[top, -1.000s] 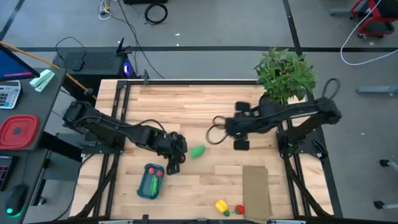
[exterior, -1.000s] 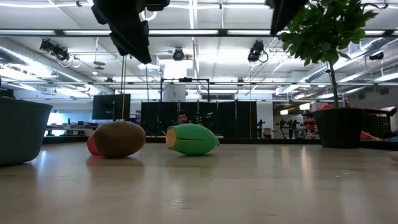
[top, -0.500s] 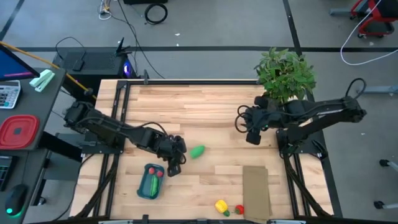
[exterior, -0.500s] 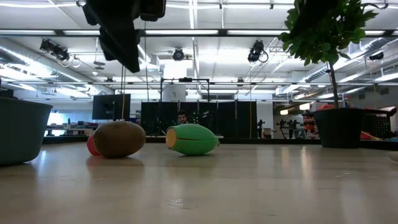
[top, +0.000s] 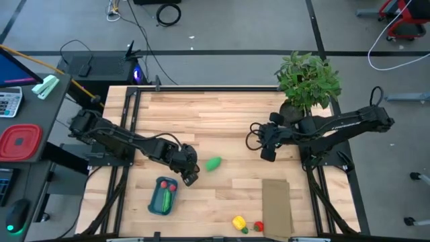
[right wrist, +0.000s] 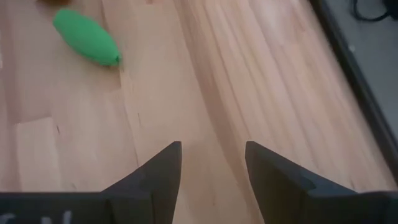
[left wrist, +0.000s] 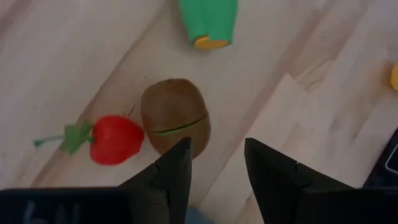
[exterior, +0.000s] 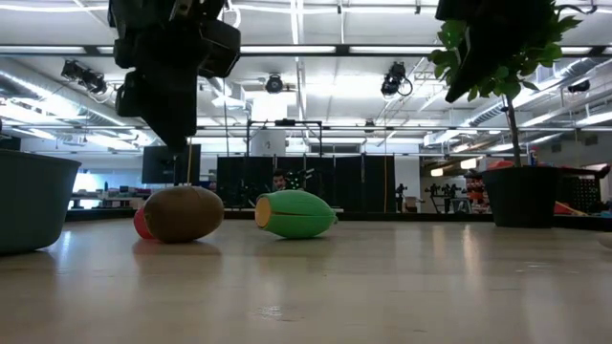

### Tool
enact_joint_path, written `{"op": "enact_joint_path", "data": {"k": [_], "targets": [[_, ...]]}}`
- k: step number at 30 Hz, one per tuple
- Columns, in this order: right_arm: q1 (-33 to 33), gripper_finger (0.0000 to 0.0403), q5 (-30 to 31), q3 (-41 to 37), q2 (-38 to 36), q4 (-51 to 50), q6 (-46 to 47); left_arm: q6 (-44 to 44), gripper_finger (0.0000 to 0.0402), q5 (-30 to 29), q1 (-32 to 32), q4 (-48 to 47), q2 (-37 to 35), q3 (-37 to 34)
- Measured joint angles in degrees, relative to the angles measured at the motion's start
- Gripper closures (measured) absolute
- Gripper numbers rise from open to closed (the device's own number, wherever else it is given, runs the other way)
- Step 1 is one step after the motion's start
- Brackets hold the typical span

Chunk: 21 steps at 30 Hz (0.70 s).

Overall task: Pick and placing Produce into tupperware
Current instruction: Put the brown kiwi into the blue bin

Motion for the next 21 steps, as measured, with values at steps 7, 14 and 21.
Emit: {"op": "enact_joint_path", "data": {"k": [7, 14, 21], "targets": [[0.0, 0.0215, -1.7, -0.9, 0.0, 1.1, 0.5, -1.5, 0.0242, -0.4, 1.4, 0.0, 0.2, 0.0], [0.0, 0.0215, -2.0, -0.9, -0.3, 2.9, 0.5, -0.1, 0.0225, 0.1, 2.0, -0.8, 2.9, -0.1], [0.0, 0.0215, -2.2, -0.9, -0.4, 3.1, 0.3, 1.4, 0.0215, 0.1, 2.5, -0.2, 4.0, 0.0]]}}
